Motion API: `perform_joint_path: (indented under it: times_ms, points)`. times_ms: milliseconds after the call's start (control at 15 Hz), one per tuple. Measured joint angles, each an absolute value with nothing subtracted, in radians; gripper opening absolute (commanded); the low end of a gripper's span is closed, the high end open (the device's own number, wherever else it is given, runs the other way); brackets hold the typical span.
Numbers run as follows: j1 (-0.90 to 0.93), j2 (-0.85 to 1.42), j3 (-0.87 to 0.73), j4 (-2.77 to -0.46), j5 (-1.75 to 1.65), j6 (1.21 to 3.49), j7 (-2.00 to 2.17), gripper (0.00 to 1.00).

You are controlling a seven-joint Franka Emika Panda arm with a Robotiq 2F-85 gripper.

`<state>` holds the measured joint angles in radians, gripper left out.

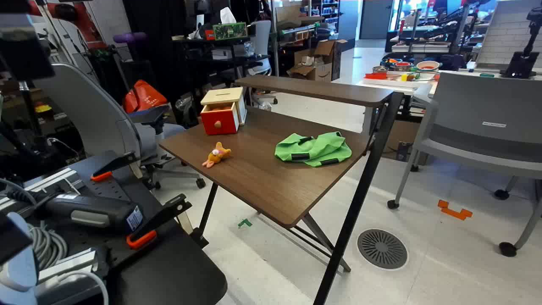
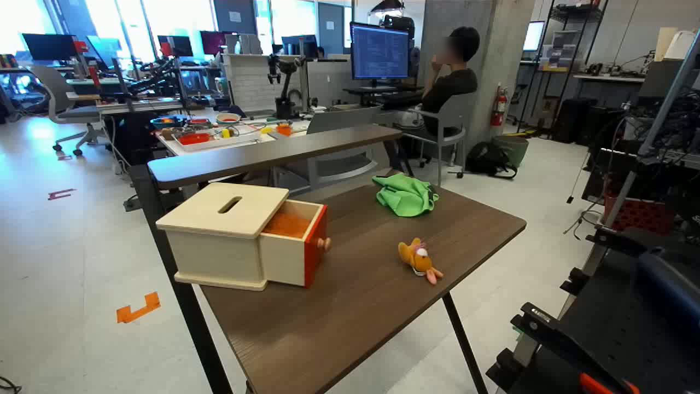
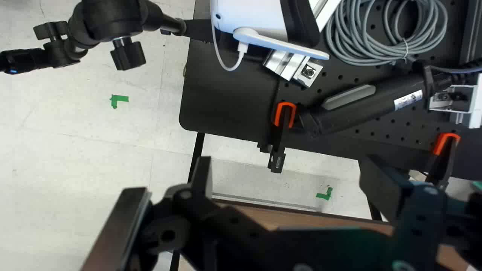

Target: Put the rabbit toy in the open drawer.

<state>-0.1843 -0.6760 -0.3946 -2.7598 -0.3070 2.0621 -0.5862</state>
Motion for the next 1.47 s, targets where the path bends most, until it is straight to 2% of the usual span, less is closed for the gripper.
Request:
perform_joint_path:
  times_ms: [333, 667, 1133, 1467]
  points:
    - [-0.176, -0.661, -0.386, -2.763, -0.275, 2.078, -0.575, 1.00]
    - [-0.115, -0.540, -0.348, -2.772, -0.166, 2.212, -0.492, 1.00]
    - [0.057, -0.179, -0.208, -2.741, 0.047, 2.600, -0.389, 1.00]
    - [0.105, 0.141, -0.056, -2.595, 0.204, 2.785, -0.385, 1.00]
